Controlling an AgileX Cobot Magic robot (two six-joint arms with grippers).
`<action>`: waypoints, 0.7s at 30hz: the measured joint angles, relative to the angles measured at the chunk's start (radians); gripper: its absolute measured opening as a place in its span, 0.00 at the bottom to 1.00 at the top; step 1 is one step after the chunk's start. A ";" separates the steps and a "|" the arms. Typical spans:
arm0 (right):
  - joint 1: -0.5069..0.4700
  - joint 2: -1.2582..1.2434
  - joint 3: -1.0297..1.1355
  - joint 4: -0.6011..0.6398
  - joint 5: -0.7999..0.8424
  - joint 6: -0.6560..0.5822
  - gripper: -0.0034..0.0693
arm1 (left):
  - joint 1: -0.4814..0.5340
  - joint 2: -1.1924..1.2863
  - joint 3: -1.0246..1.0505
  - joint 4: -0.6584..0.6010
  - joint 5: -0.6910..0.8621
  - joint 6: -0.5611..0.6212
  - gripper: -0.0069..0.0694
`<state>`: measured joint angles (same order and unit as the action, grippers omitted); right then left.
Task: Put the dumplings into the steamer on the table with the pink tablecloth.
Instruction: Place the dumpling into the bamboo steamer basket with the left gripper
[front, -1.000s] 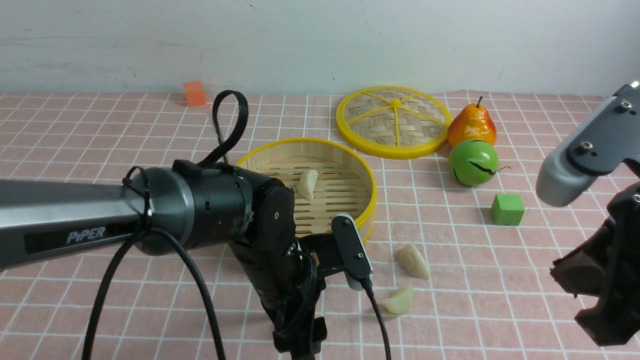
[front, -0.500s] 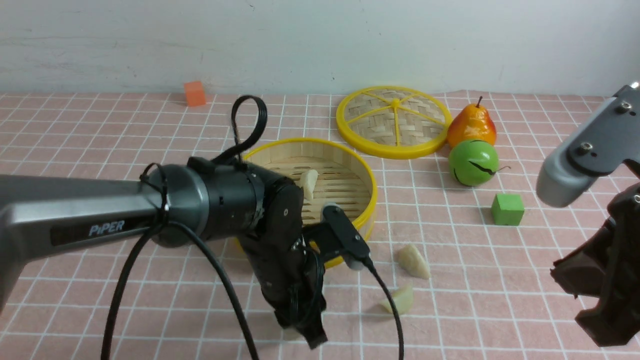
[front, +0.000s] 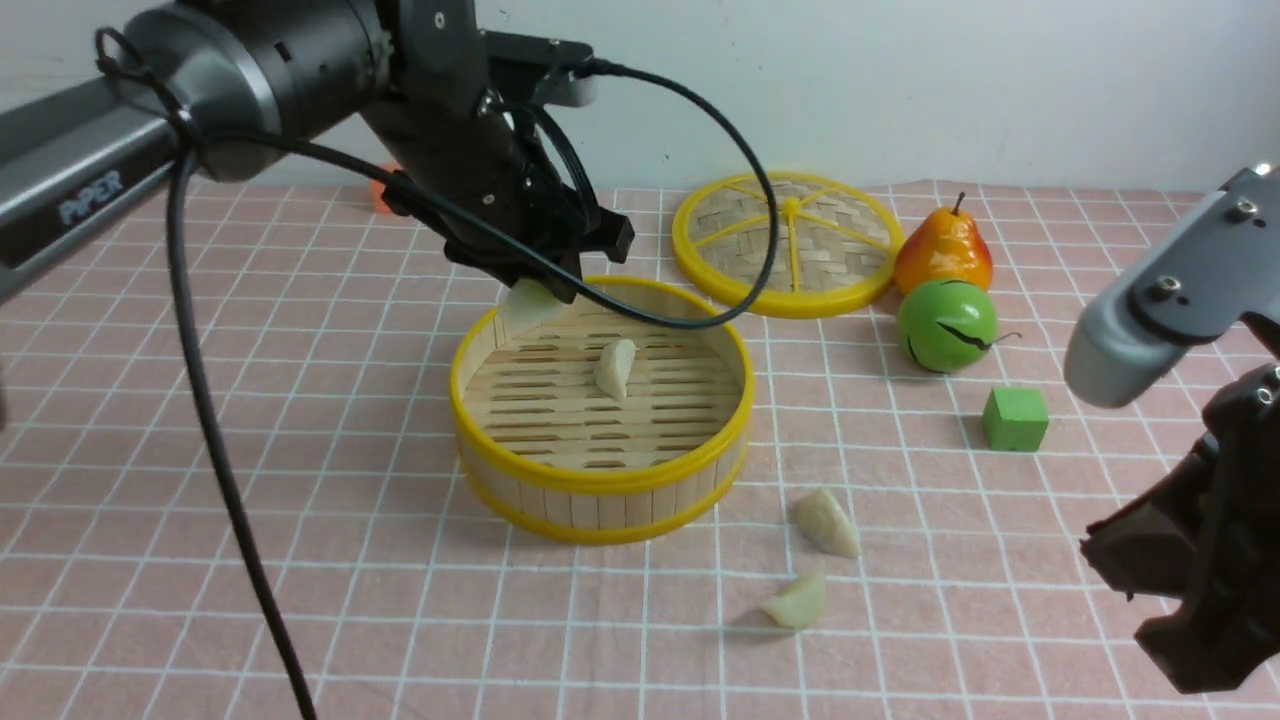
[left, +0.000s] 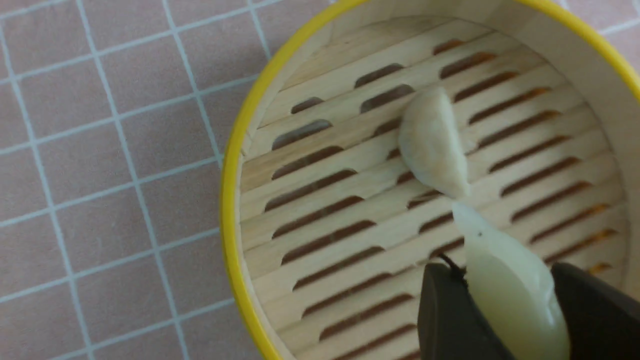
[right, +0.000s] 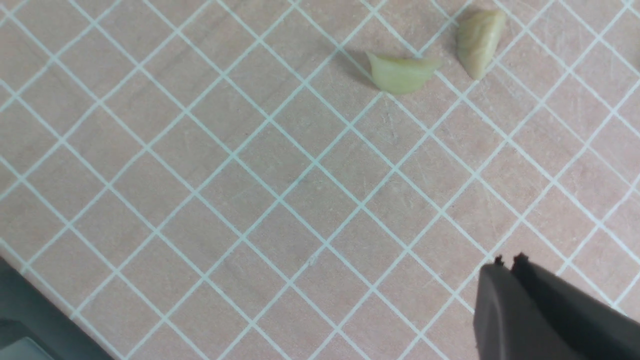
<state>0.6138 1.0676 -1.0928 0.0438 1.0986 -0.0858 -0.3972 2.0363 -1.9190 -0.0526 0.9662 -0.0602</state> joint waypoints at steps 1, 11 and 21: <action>0.000 0.000 0.000 0.009 -0.001 0.000 0.09 | 0.003 0.026 -0.014 0.000 -0.007 -0.020 0.39; 0.000 0.000 0.000 0.040 0.000 0.000 0.10 | 0.006 0.224 -0.073 0.053 -0.049 -0.123 0.39; 0.000 0.044 0.000 0.043 0.014 -0.011 0.10 | 0.006 0.250 -0.074 0.101 -0.069 -0.170 0.57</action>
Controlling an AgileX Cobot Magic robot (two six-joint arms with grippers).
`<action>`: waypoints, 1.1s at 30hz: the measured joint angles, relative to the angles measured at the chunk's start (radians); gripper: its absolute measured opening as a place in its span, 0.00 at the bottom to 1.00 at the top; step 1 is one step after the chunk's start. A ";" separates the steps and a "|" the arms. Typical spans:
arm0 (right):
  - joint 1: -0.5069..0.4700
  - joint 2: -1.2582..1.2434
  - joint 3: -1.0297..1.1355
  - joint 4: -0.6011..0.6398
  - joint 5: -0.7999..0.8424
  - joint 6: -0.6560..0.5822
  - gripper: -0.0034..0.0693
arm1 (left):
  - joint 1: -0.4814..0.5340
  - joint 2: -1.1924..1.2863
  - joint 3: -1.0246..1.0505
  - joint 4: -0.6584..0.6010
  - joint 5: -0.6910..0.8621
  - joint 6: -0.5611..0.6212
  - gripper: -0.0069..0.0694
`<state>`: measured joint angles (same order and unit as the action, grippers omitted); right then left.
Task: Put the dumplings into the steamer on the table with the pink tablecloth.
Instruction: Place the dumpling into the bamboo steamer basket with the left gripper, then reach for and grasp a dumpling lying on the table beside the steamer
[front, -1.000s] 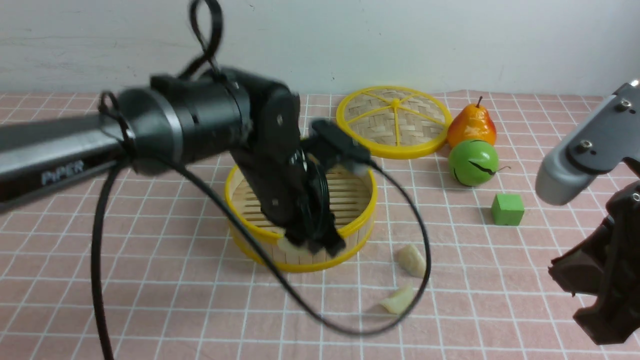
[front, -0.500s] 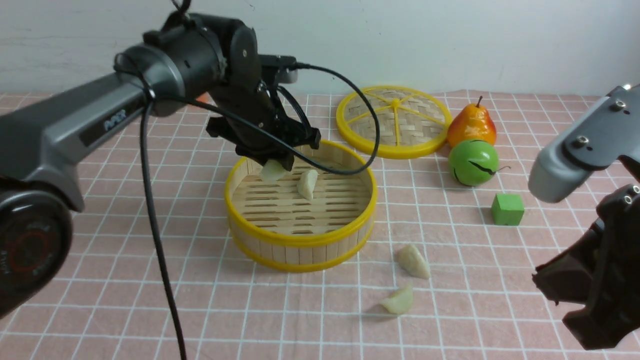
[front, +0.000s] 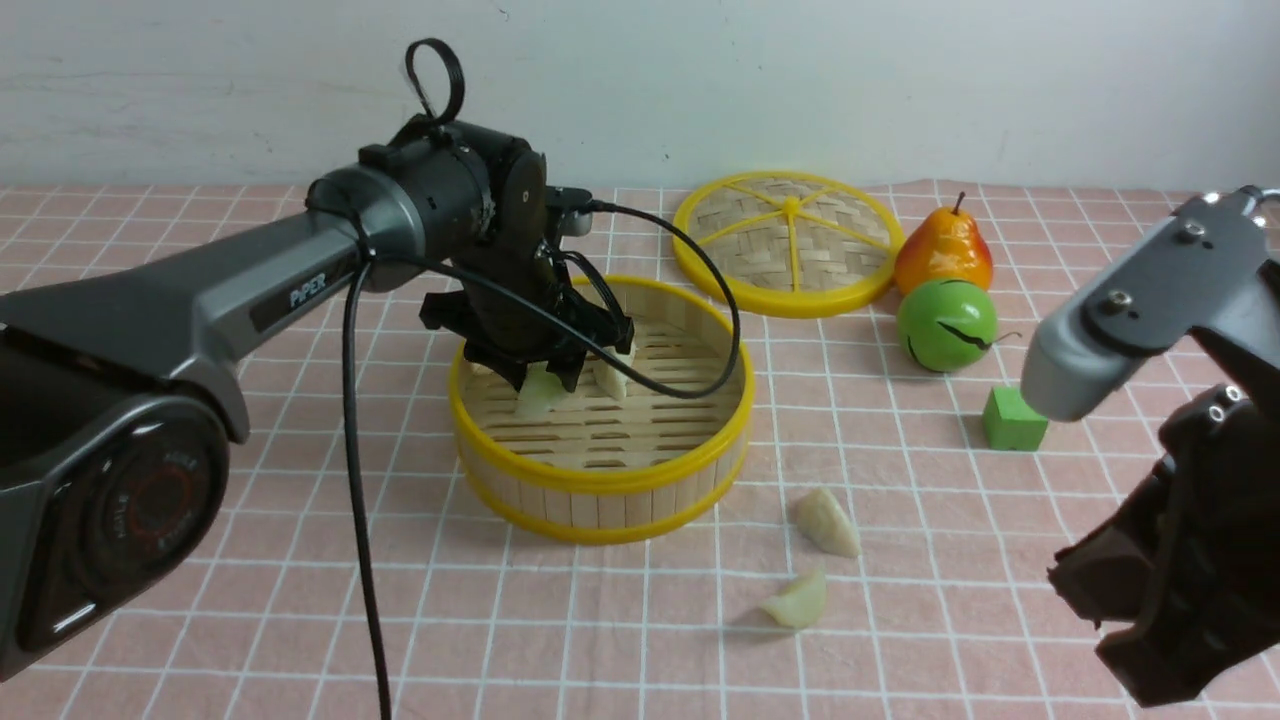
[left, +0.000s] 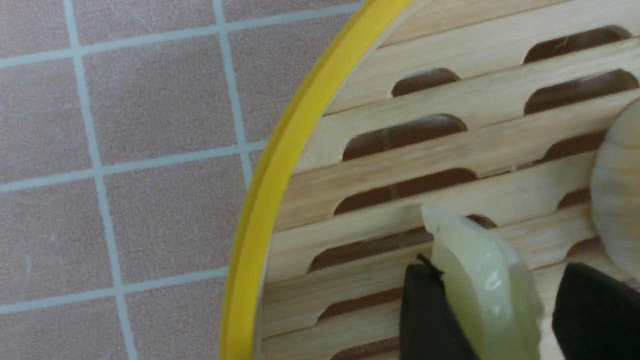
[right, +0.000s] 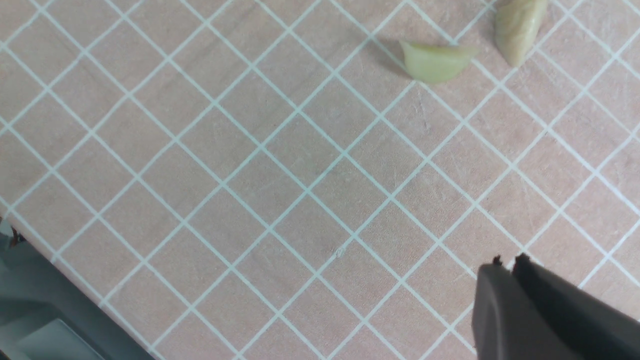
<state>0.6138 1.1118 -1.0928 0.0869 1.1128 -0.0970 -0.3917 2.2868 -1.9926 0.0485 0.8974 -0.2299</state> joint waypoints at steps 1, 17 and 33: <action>0.000 0.015 0.000 0.001 0.003 -0.018 0.11 | 0.000 -0.011 -0.003 0.000 0.010 0.000 0.61; 0.000 0.249 -0.185 0.000 -0.018 -0.198 0.12 | -0.021 -0.494 -0.093 -0.041 0.313 0.071 0.37; 0.000 0.670 -0.190 0.020 -0.248 -0.434 0.84 | -0.023 -0.982 0.497 -0.006 0.349 0.052 0.07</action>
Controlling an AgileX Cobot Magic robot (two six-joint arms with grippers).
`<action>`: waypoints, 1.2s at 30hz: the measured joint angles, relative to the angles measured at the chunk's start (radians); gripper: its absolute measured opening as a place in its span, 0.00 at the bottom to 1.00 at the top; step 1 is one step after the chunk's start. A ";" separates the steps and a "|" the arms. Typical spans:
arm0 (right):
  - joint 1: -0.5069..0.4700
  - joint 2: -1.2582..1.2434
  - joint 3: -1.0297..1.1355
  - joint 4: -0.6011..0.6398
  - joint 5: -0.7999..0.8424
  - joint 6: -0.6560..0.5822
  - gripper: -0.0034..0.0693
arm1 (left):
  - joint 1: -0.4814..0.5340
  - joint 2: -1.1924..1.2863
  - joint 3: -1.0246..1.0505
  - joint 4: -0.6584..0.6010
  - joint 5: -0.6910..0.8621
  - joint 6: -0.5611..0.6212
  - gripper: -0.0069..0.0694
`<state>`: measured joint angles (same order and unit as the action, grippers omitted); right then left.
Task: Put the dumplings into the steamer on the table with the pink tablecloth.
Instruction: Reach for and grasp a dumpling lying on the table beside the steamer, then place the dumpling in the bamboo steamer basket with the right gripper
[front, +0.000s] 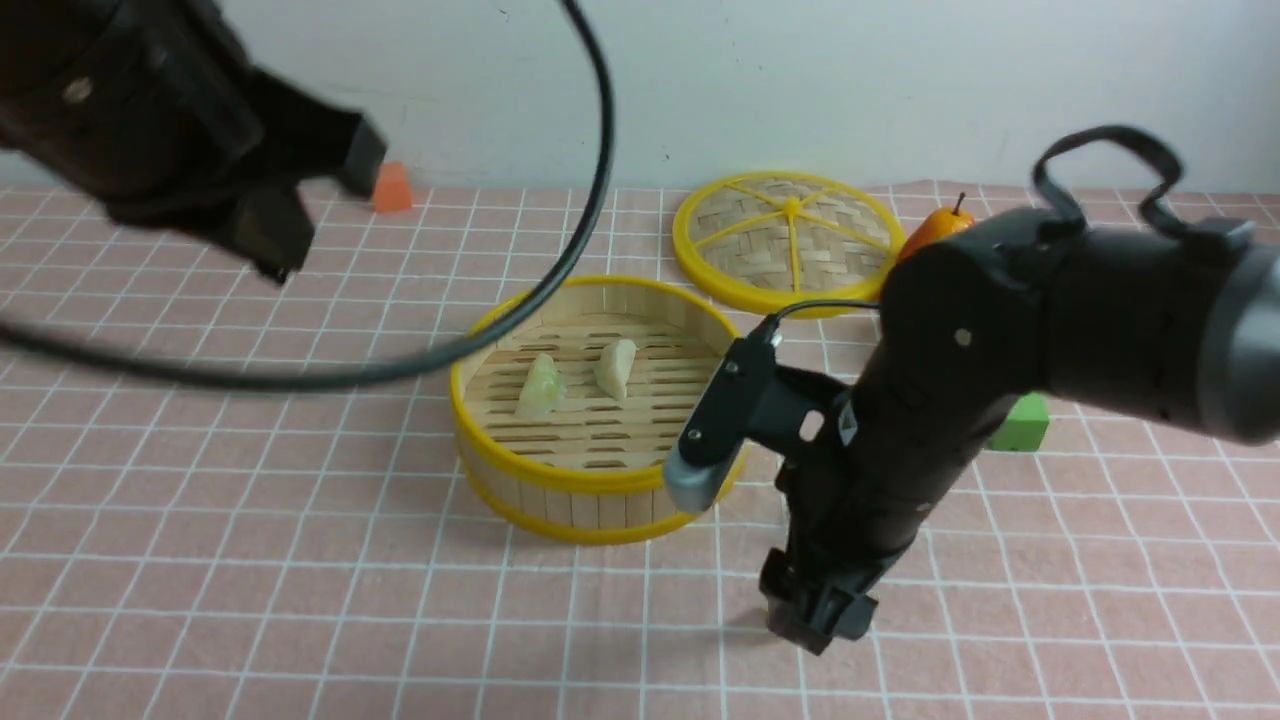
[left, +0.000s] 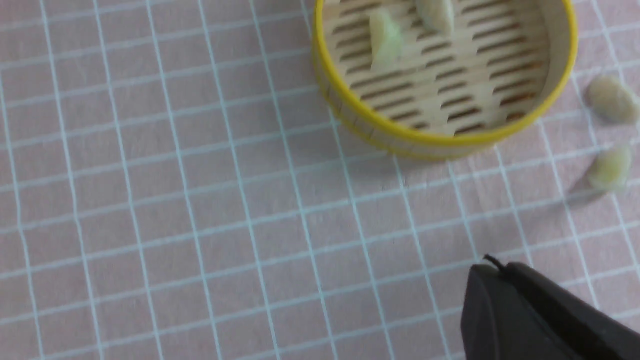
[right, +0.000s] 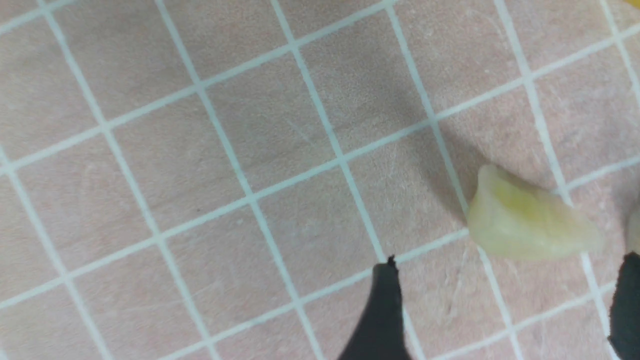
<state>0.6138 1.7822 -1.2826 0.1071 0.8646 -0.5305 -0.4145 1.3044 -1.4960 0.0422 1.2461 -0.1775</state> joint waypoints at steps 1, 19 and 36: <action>0.000 0.005 0.000 0.000 -0.003 -0.006 0.84 | 0.000 -0.018 0.012 -0.001 0.000 0.000 0.07; 0.006 0.185 -0.011 -0.208 -0.197 -0.084 0.35 | 0.000 -0.444 0.547 -0.113 -0.126 0.000 0.07; 0.006 0.075 -0.319 -0.029 0.118 0.146 0.31 | 0.000 -0.446 0.550 -0.206 -0.159 0.102 0.07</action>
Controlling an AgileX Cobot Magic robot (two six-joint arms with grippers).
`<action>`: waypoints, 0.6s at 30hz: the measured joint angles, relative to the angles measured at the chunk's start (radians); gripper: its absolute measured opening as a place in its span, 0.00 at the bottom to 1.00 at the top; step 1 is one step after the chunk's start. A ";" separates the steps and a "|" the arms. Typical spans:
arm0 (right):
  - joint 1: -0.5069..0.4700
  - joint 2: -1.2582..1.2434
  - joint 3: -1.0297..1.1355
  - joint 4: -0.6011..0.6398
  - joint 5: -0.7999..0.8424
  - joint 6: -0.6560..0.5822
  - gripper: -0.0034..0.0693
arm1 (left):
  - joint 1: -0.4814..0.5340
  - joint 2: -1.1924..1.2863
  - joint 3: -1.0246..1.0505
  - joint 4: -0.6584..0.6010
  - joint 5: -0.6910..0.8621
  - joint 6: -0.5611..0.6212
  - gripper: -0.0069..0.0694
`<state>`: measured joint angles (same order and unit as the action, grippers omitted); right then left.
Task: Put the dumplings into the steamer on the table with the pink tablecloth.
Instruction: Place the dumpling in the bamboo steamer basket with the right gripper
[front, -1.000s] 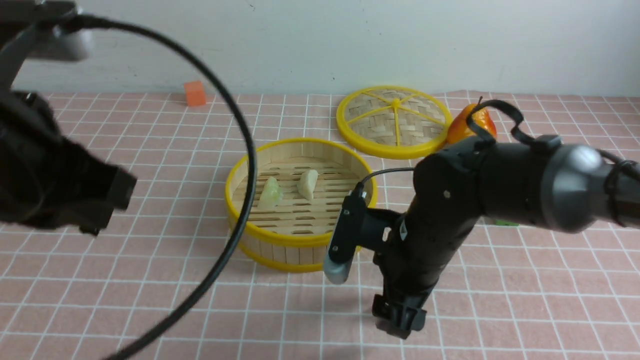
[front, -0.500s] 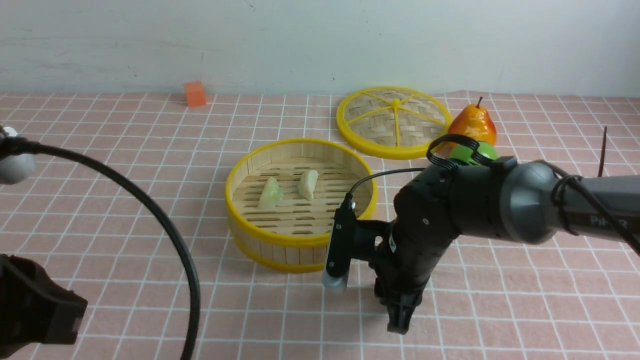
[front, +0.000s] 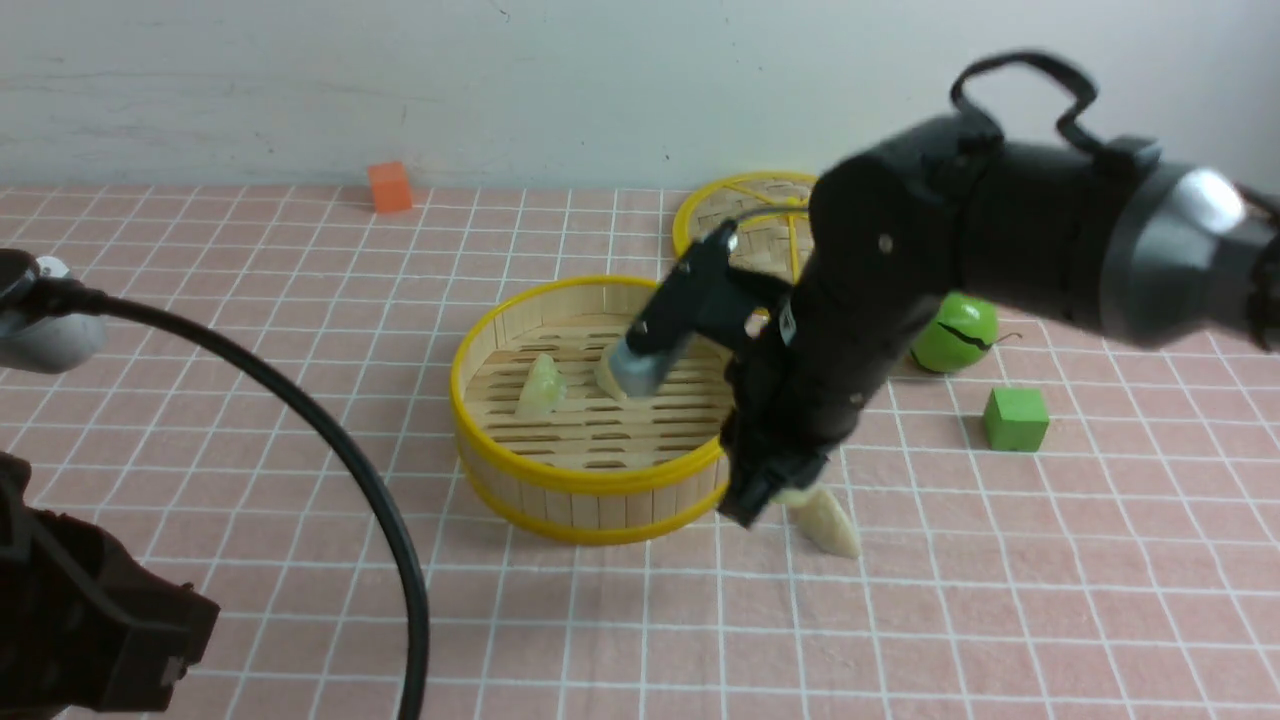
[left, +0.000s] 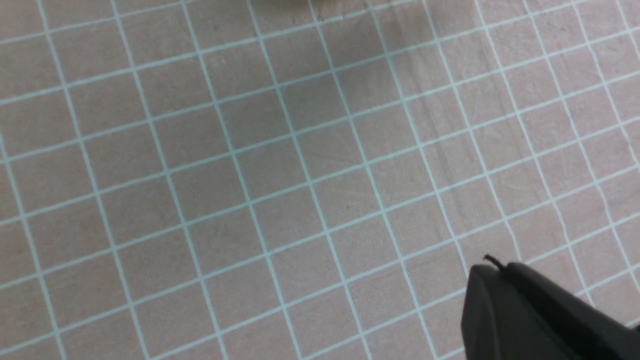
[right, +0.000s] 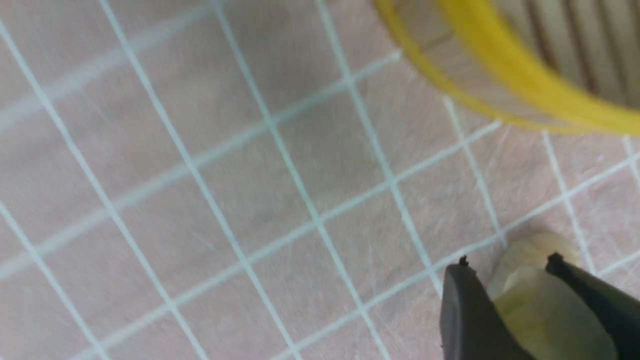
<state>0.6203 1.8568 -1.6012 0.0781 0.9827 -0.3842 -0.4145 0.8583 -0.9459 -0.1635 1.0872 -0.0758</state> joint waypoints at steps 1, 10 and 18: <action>0.000 0.005 -0.052 0.043 0.007 0.022 0.31 | 0.000 0.000 0.000 -0.002 -0.012 0.000 0.07; 0.024 0.196 -0.294 0.171 -0.109 0.043 0.31 | 0.000 0.000 0.000 -0.006 -0.043 0.000 0.07; 0.025 0.401 -0.392 0.154 -0.143 0.063 0.31 | 0.000 0.000 0.000 0.013 -0.014 0.000 0.07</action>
<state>0.6456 2.2582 -1.9936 0.2320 0.8398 -0.3208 -0.4145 0.8583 -0.9459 -0.1504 1.0734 -0.0758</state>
